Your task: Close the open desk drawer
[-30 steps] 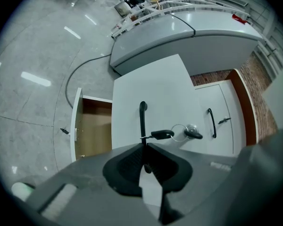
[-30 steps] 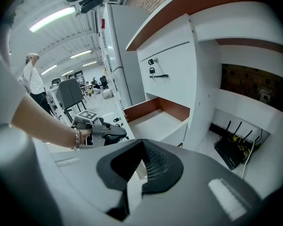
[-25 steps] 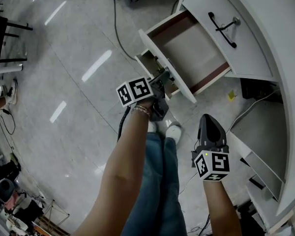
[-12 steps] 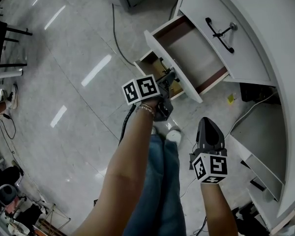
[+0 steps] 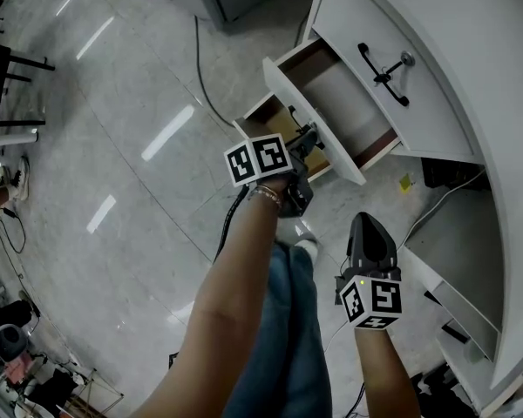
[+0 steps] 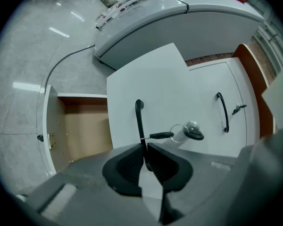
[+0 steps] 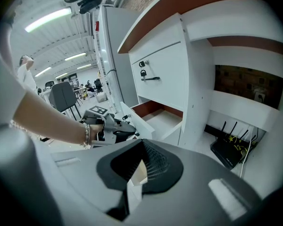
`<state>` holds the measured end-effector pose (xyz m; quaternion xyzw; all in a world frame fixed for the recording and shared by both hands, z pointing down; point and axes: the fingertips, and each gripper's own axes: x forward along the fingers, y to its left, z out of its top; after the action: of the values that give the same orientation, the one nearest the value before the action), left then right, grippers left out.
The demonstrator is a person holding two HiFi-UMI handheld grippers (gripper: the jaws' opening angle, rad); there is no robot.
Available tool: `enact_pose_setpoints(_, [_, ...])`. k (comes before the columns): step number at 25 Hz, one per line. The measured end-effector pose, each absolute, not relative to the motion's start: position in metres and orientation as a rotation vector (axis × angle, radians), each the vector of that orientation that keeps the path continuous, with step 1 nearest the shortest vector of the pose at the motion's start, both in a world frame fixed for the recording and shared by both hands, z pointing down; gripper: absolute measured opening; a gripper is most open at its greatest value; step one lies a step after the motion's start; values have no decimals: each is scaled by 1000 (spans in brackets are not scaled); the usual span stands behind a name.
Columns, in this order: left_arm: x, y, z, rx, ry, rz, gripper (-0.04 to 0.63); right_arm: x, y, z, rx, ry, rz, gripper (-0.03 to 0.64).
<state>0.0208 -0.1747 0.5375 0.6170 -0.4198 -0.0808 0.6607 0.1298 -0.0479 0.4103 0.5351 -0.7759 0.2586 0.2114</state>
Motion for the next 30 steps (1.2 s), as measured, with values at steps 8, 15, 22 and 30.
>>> enact_pose_setpoints(8, [29, -184, 539, 1403, -959, -177, 29, 143, -55, 415, 1497, -2143, 711, -3])
enact_pose_setpoints(15, [36, -191, 539, 1403, -958, -162, 29, 152, -50, 422, 1511, -2116, 725, -2])
enact_pose_setpoints(22, [49, -207, 539, 1403, -961, -169, 29, 156, -54, 425, 1534, -2106, 739, -2])
enact_pose_setpoints(30, [66, -227, 539, 1400, -962, -159, 29, 165, -59, 425, 1560, -2096, 739, -2])
